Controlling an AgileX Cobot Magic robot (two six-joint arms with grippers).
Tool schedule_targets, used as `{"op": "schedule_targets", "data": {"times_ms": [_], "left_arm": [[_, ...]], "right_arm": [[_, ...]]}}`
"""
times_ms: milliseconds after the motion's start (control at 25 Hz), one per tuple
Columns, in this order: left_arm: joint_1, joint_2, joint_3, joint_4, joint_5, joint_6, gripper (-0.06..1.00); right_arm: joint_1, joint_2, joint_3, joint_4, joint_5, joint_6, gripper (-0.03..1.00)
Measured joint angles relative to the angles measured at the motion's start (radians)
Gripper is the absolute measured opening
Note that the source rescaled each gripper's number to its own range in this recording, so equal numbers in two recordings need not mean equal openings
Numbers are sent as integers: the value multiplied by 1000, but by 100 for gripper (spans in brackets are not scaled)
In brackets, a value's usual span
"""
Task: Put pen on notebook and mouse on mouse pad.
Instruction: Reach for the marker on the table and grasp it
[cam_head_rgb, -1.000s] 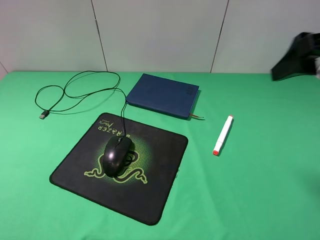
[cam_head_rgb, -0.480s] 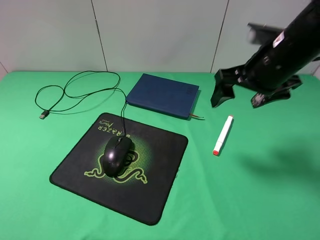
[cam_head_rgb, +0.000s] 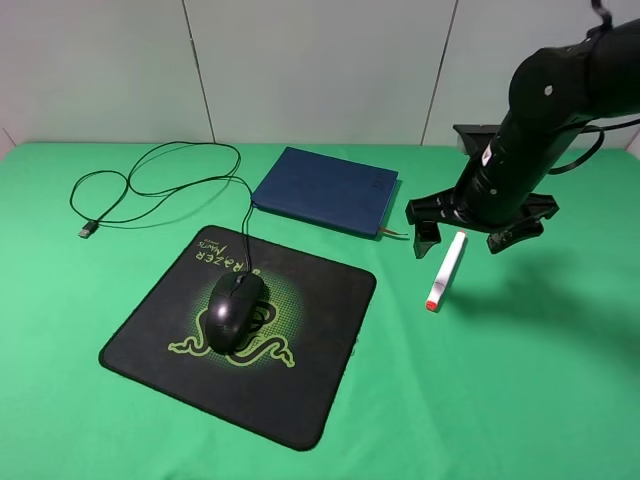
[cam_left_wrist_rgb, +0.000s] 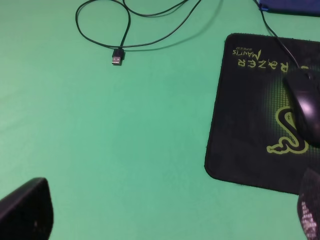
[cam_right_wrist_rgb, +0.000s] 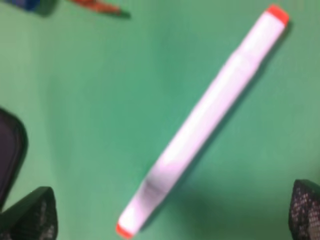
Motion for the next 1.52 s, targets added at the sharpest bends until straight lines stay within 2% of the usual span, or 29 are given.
{"op": "schedule_targets", "data": {"times_ms": [280,600,1520], "left_arm": [[0,0,0,0,0,0,96],[0,0,0,0,0,0,96],[0,0,0,-2,-3,0,96]], "right_arm": [[0,61,0,-82,-90,39,100],[0,128,0,-211,-117,141,100],[0,194,-3,-222,-144,148,100]]}}
